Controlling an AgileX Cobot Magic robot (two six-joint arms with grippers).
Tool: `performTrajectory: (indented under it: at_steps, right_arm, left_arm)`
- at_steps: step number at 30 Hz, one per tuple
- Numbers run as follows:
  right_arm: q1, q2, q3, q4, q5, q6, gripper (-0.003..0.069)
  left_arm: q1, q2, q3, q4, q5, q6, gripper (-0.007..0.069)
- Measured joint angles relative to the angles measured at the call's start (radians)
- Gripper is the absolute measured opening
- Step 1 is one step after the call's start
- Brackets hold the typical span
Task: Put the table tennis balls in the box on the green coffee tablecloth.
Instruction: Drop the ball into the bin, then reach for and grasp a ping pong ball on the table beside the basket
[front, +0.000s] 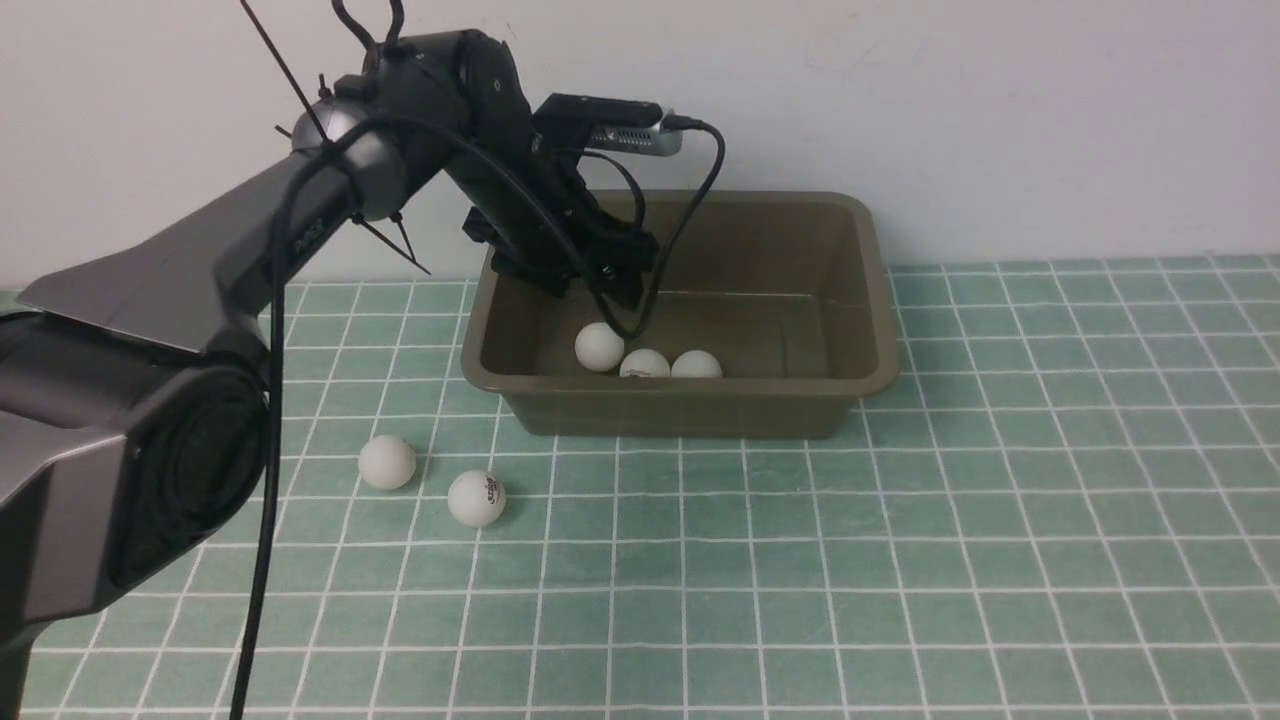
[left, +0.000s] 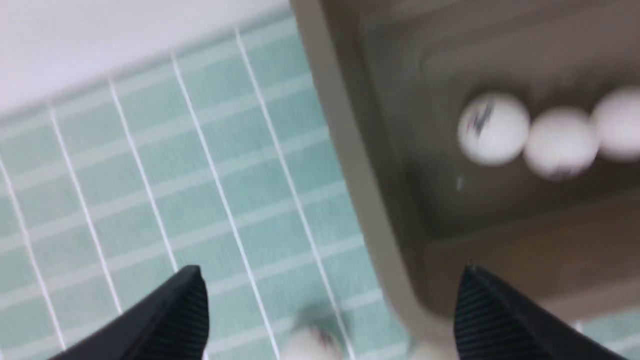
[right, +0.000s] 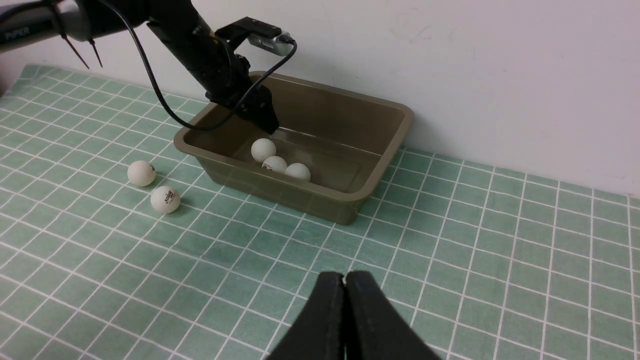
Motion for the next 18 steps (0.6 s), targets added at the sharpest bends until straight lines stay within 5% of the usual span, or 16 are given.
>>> performTrajectory:
  at_steps: [18]
  right_arm:
    - [0.0, 0.0, 0.0, 0.001, 0.0, 0.0, -0.0018]
  left_arm:
    - [0.02, -0.01, 0.395, 0.098, -0.016, -0.007, 0.0594]
